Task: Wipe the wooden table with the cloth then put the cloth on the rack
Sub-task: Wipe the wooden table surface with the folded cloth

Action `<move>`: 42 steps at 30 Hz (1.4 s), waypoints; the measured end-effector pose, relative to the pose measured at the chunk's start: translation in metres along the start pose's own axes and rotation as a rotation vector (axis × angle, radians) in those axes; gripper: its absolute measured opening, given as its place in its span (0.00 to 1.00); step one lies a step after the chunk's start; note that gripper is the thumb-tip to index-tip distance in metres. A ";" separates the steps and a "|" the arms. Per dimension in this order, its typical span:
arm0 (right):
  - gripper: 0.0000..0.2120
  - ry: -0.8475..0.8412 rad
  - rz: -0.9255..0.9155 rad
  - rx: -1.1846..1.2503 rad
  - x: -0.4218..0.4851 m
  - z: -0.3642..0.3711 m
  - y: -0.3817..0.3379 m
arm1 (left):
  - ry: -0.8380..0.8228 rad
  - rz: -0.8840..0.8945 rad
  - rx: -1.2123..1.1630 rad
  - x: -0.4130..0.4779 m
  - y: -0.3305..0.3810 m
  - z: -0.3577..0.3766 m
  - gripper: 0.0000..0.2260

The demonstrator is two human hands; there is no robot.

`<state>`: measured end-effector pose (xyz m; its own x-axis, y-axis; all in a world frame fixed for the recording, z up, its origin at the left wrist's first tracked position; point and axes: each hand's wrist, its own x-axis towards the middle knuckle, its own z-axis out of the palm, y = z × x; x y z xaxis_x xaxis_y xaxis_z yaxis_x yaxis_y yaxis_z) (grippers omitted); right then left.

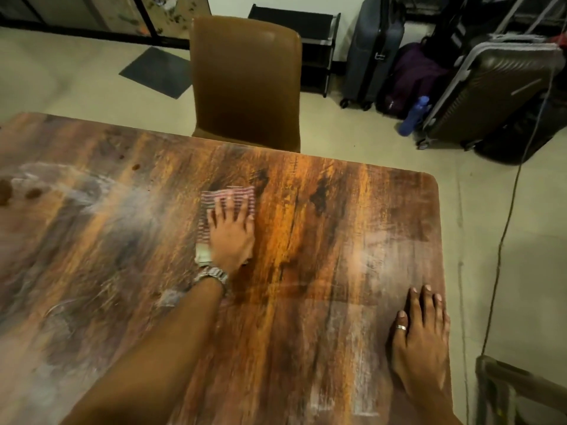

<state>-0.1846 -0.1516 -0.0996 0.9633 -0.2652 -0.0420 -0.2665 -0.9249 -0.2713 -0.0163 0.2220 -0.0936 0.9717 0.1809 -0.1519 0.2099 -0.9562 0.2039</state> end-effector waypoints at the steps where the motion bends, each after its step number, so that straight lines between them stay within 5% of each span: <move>1: 0.29 0.003 0.001 -0.001 0.001 0.001 0.000 | 0.005 -0.052 -0.001 0.004 -0.035 -0.009 0.29; 5: 0.30 0.007 -0.023 -0.023 0.003 0.005 0.002 | 0.027 -0.116 0.006 0.010 -0.105 -0.025 0.29; 10: 0.30 0.023 -0.022 -0.047 0.003 0.007 0.001 | 0.057 -0.136 0.018 0.017 -0.072 -0.015 0.29; 21: 0.29 -0.003 0.005 -0.044 0.001 0.004 -0.007 | -0.033 0.363 -0.096 -0.034 0.225 0.048 0.27; 29: 0.29 0.002 0.005 0.045 0.004 0.004 -0.001 | -0.140 0.441 -0.009 -0.026 0.353 0.074 0.26; 36: 0.28 0.008 -0.005 0.045 0.005 0.002 0.003 | -0.141 0.438 0.007 0.037 0.358 0.064 0.26; 42: 0.28 0.013 -0.003 -0.015 0.004 0.000 0.002 | -0.070 0.233 -0.039 0.108 0.229 0.025 0.27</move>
<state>-0.1809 -0.1544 -0.0998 0.9635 -0.2661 -0.0290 -0.2644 -0.9295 -0.2570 0.1337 0.0167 -0.0878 0.9848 -0.0613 -0.1628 -0.0137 -0.9603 0.2786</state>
